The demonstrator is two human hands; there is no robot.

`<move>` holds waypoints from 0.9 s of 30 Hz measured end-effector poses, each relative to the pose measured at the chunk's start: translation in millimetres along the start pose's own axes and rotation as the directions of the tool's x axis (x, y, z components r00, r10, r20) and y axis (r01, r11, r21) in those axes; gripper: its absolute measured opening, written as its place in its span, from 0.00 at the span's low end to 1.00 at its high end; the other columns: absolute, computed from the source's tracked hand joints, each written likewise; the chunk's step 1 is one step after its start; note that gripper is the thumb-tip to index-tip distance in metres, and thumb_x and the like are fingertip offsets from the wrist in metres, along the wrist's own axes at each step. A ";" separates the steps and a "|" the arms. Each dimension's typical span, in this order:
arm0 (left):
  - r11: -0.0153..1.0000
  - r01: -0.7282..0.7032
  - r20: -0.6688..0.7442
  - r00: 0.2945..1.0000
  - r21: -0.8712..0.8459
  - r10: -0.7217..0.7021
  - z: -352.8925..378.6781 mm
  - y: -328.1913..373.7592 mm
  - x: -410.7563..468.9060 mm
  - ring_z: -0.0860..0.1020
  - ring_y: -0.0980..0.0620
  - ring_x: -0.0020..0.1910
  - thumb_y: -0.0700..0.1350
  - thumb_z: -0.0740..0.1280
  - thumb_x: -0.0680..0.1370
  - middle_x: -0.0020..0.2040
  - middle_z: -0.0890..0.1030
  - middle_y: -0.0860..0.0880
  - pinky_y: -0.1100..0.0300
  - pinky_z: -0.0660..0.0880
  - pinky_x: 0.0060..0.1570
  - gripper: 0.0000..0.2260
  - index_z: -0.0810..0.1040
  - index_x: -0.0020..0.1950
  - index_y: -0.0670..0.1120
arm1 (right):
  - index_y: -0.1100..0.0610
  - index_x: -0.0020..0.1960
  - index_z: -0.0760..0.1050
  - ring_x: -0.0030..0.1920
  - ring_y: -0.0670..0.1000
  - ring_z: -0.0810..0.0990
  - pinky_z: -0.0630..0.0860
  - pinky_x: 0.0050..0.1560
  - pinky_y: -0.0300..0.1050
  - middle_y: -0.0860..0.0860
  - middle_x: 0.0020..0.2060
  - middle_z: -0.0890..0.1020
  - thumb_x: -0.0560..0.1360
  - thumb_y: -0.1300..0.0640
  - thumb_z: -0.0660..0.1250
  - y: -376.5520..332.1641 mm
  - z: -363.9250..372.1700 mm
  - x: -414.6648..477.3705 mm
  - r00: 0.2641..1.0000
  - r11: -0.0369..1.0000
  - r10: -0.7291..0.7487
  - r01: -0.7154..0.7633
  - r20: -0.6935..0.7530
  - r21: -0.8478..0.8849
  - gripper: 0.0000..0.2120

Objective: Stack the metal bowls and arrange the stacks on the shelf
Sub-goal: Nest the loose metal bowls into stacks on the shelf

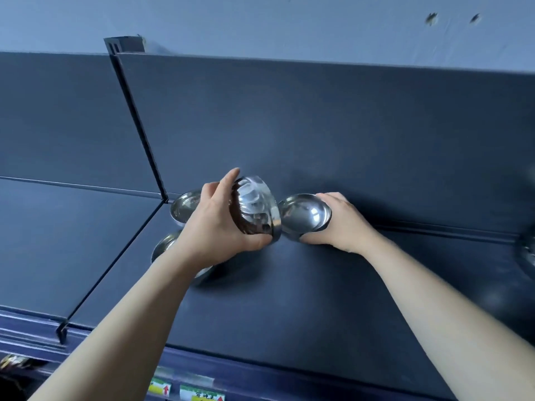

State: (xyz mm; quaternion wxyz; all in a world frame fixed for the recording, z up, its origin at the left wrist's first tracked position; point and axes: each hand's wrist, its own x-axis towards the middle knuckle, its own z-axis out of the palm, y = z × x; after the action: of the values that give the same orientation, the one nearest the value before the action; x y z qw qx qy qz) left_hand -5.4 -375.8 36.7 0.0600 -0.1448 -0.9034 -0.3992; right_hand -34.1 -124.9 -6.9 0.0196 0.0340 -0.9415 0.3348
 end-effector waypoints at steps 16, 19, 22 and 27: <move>0.979 -0.090 0.161 0.980 -0.182 0.120 129.5 51.9 18.0 0.74 0.54 0.55 0.57 0.80 0.57 0.60 0.70 0.58 0.63 0.70 0.44 0.43 0.56 0.62 0.55 | 0.42 0.65 0.64 0.54 0.39 0.65 0.67 0.39 0.29 0.40 0.59 0.61 0.65 0.51 0.80 79.7 -85.1 -142.6 0.857 0.927 0.373 -0.360 -0.355 0.105 0.35; 0.964 -0.096 0.198 0.969 -0.248 0.147 145.6 66.3 22.5 0.73 0.56 0.57 0.57 0.81 0.59 0.62 0.70 0.57 0.60 0.71 0.50 0.45 0.56 0.64 0.52 | 0.53 0.72 0.62 0.57 0.41 0.64 0.65 0.47 0.31 0.44 0.64 0.61 0.66 0.49 0.79 91.1 -89.3 -157.5 0.821 0.891 0.444 -0.446 -0.359 0.083 0.41; 0.942 -0.143 0.234 0.947 -0.303 0.219 160.2 84.1 28.0 0.72 0.57 0.60 0.57 0.80 0.60 0.64 0.68 0.57 0.58 0.71 0.56 0.45 0.55 0.66 0.50 | 0.57 0.74 0.60 0.64 0.45 0.66 0.59 0.58 0.33 0.48 0.71 0.60 0.66 0.48 0.79 101.8 -91.5 -167.0 0.800 0.861 0.493 -0.506 -0.343 0.057 0.45; 0.903 -0.216 0.285 0.899 -0.371 0.332 192.2 116.3 35.9 0.71 0.58 0.60 0.56 0.80 0.61 0.64 0.67 0.55 0.65 0.67 0.55 0.46 0.55 0.68 0.47 | 0.59 0.78 0.52 0.73 0.50 0.62 0.58 0.63 0.37 0.52 0.74 0.58 0.66 0.46 0.79 115.3 -97.9 -176.4 0.790 0.838 0.528 -0.545 -0.312 0.039 0.52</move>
State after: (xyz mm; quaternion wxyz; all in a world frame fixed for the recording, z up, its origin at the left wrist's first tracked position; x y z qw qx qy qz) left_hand -2.2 -151.8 -3.0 -0.0664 -0.3470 -0.7902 -0.5007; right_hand 134.3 35.1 -14.1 0.0723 -0.2880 -0.9057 0.3025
